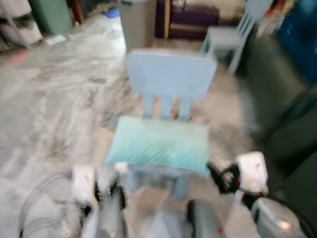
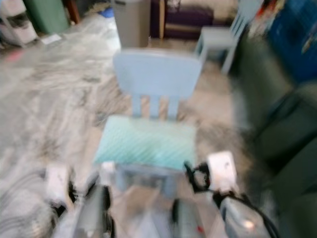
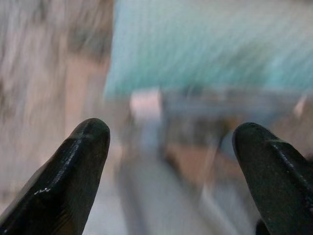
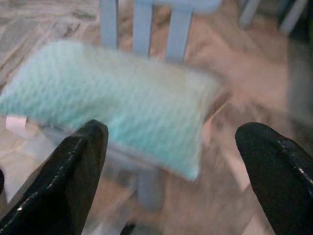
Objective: Move the pillow to the sofa
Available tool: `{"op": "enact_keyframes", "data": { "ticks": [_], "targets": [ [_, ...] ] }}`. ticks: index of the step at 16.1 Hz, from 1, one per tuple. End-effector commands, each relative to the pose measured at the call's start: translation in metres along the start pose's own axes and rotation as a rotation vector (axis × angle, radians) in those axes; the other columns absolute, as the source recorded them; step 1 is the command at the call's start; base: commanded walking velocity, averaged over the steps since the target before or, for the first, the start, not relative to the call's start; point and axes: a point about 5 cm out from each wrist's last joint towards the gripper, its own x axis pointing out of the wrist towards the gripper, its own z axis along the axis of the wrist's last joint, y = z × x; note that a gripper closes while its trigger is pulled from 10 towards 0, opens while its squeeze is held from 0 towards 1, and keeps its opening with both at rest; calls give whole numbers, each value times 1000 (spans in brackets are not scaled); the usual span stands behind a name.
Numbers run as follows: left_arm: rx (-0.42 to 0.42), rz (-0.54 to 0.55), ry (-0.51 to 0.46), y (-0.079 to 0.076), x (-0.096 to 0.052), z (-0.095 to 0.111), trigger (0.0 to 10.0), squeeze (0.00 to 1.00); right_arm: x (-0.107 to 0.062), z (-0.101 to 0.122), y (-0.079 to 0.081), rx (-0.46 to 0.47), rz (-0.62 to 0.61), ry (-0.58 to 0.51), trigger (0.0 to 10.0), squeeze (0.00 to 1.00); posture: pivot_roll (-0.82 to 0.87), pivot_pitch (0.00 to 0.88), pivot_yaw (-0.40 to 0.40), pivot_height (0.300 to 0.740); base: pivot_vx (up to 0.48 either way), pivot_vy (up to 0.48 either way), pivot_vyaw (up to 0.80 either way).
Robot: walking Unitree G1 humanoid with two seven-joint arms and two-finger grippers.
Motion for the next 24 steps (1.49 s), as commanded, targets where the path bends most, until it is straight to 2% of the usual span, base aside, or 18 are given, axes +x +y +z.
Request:
{"op": "enact_keyframes", "data": {
  "ticks": [1,8,17,19,21,24],
  "targets": [
    [39,48,-53,10,1,15,10000,0,-1,-1,3,2,13,5,10000,0,-102,148,-8,539,0,0,0],
    [53,78,-64,15,1,17,10000,0,3,0,4,0,20,-2,10000,0,-95,146,-6,479,0,0,0],
    [62,115,-122,20,5,29,10000,0,12,10,3,-2,10,-51,10000,0,-95,141,0,380,0,0,0],
    [96,140,-180,23,7,44,10000,0,13,16,1,-29,5,-75,10000,0,-93,140,-1,380,0,0,0],
    [110,190,-277,37,19,79,10000,0,25,37,-4,-59,7,-149,10000,0,-92,140,-1,380,0,0,0],
    [100,261,-347,57,31,112,10000,0,43,66,-13,-74,21,-228,10000,0,-93,150,2,380,0,0,0]
  ]
}}
